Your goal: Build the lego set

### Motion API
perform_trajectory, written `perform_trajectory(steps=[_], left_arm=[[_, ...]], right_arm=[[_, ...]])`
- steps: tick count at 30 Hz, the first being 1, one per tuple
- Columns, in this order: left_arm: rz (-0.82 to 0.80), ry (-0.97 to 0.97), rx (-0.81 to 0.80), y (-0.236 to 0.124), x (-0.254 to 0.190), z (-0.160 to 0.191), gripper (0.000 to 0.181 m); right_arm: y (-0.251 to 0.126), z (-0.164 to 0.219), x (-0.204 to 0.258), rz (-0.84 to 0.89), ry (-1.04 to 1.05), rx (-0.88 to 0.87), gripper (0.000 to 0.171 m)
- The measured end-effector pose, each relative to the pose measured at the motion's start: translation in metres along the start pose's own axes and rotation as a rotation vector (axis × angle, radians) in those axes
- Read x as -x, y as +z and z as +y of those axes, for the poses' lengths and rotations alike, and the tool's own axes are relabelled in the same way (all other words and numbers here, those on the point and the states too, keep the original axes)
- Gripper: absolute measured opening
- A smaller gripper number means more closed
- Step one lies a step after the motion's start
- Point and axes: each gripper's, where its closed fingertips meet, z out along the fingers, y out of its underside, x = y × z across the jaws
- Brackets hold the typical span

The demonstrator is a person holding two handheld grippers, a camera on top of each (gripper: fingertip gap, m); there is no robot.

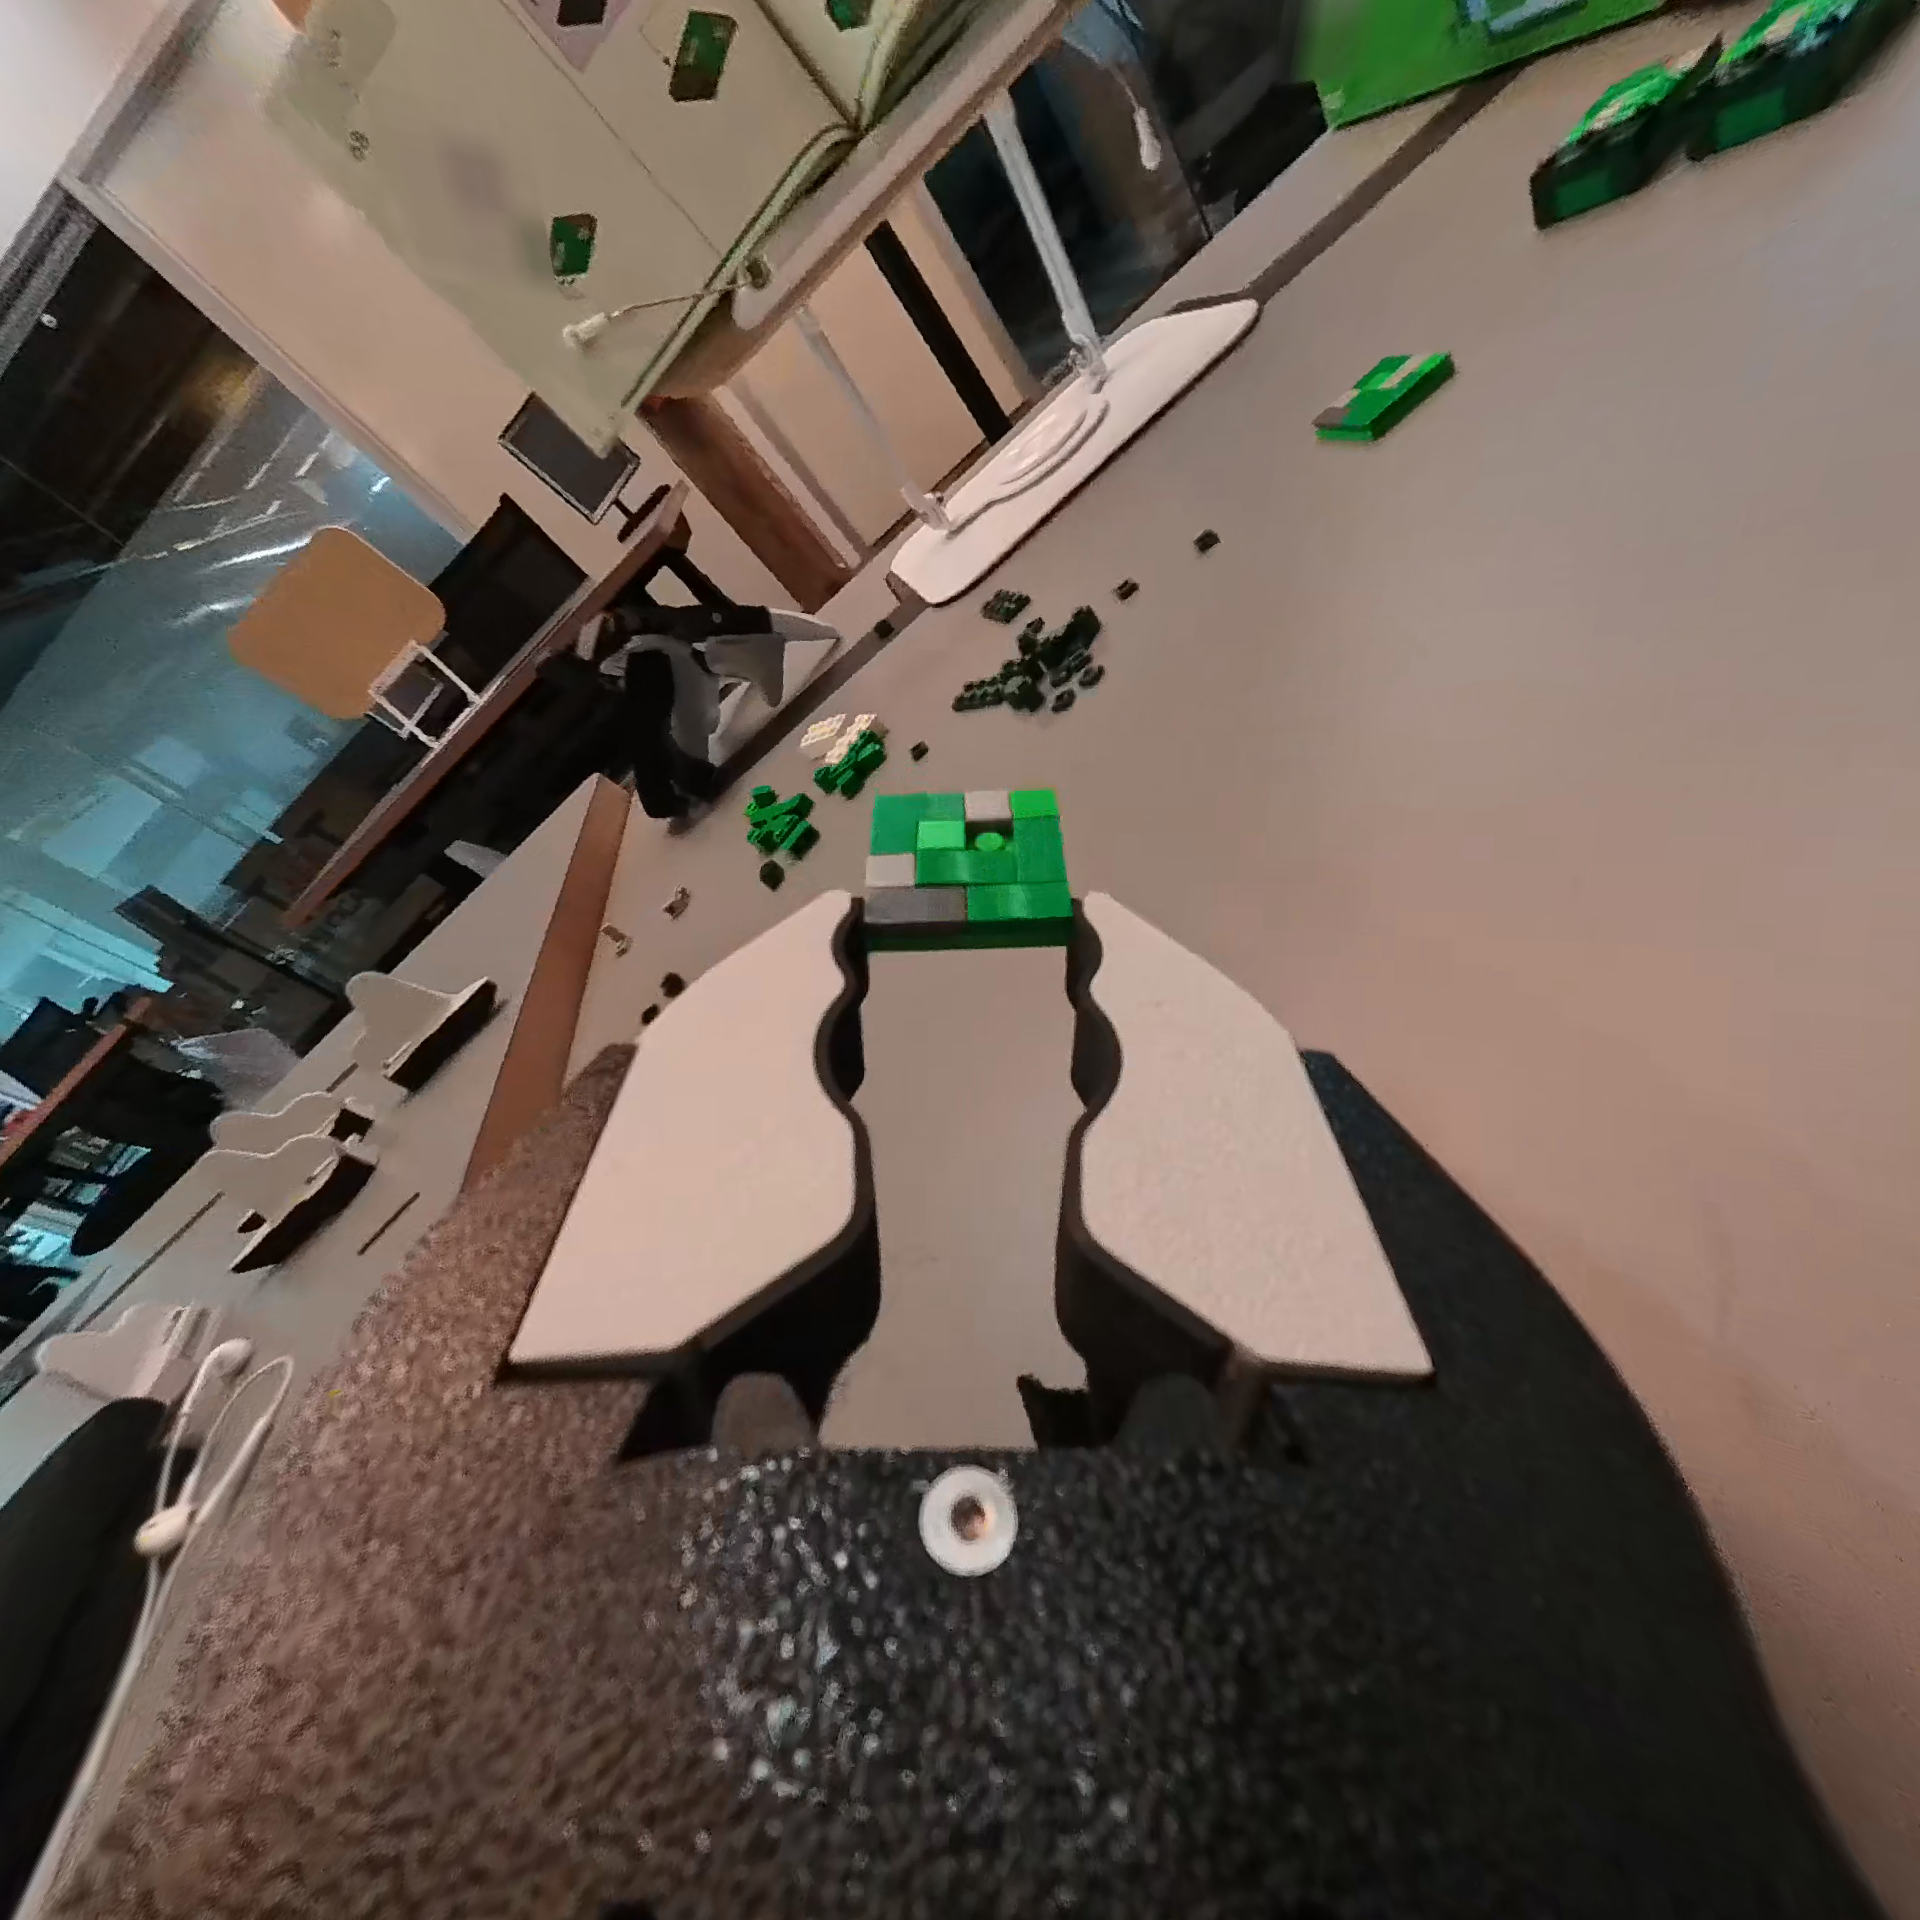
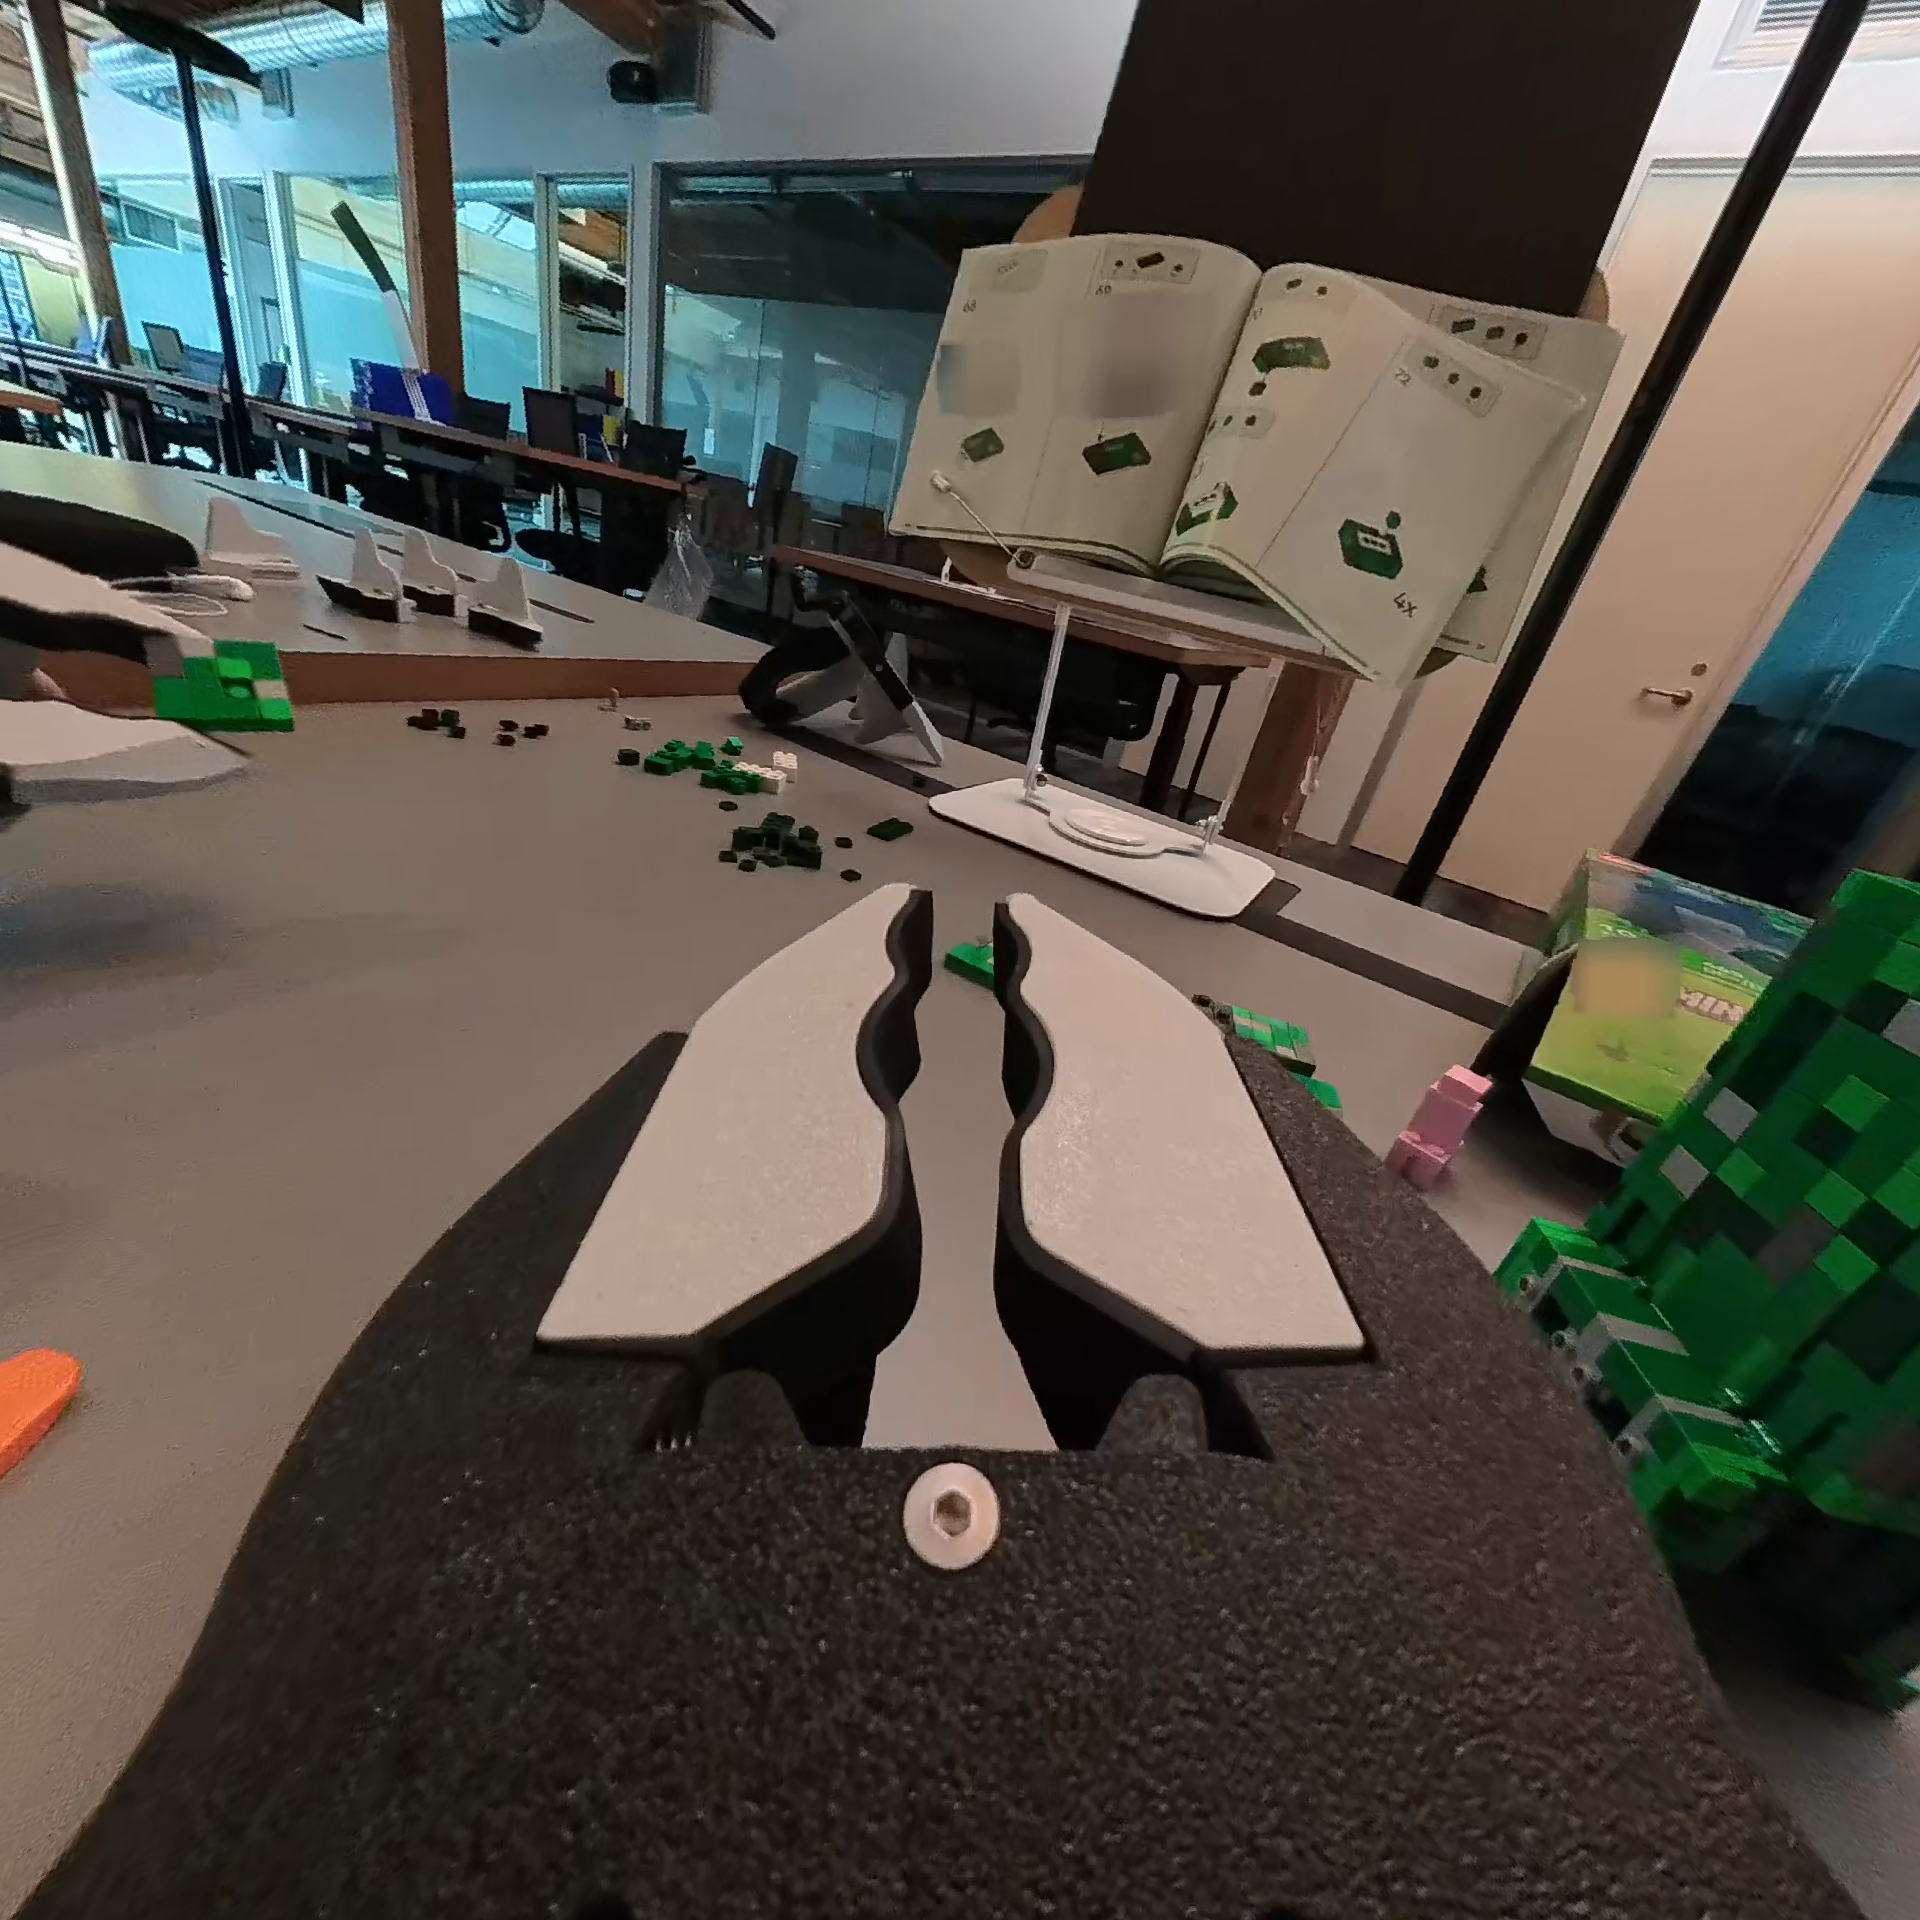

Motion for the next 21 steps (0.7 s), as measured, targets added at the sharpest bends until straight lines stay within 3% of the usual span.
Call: perform_trajectory(steps=[8, 11, 17, 21], left_arm=[[0.026, -0.014, 0.022, -0.028, 0.026, 0.012, 0.036], [0.045, 0.051, 0.041, -0.035, 0.028, 0.018, 0.036], [0.186, 0.081, 0.045, -0.048, 0.028, 0.019, 0.036], [0.109, -0.116, 0.050, -0.050, 0.046, 0.021, 0.036]], right_arm=[[0.001, 0.006, 0.008, -0.010, -0.071, 0.056, 0.012], [0.004, 0.010, 0.009, 0.005, -0.110, 0.092, 0.021], [0.006, 0.020, 0.000, 0.117, -0.252, 0.171, 0.024], [0.011, 0.030, -0.011, 0.179, -0.291, 0.237, 0.026]])
